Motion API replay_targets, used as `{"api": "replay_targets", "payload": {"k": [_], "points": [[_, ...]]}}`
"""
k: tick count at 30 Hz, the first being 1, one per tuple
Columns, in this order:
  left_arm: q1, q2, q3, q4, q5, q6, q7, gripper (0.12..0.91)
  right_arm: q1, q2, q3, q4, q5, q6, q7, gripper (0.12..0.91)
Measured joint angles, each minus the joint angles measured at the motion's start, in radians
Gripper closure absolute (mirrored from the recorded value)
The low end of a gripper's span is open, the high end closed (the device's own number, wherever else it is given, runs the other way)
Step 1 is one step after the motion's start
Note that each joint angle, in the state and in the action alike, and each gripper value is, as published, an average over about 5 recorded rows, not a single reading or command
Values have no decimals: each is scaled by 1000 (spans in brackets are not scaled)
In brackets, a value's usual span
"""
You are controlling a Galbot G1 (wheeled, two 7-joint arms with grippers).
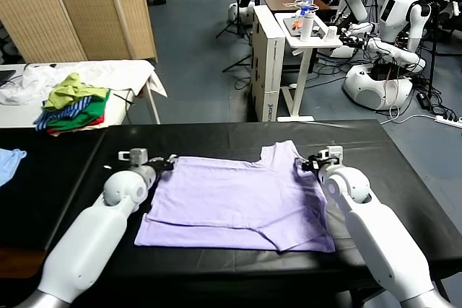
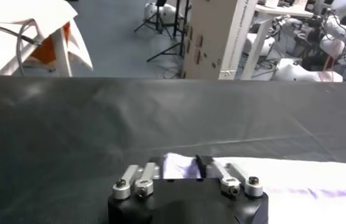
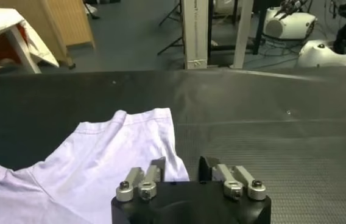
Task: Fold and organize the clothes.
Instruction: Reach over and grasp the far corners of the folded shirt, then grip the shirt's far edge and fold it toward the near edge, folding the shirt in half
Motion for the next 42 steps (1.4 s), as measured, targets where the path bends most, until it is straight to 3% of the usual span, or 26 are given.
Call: {"api": "replay_targets", "payload": {"k": [5,9,17,24,36,42], "points": [[4,2,-8,-6,0,-6,-1,883,-10,0,0,10,-8,51,-26,821],[15,3,-23,-23,-1,-8,-4,883,-23,-5,9,32,4,101,-40,867],[75,35,-74,-105,-7,-9,-7,883,-58,-37,37,96,45,123,-43,882],[211,81,-168,-234,-9,-25,-4,883,-107,-76,66,164,59,115,-49,883],[451,112,-302,-482,-5,-23,-16,883,-224,-153,108,355,66,39,-33,885],[557,105,-361,-581,21,-28,-4,883,-317,-205,148,471,66,8,-27,885]]}}
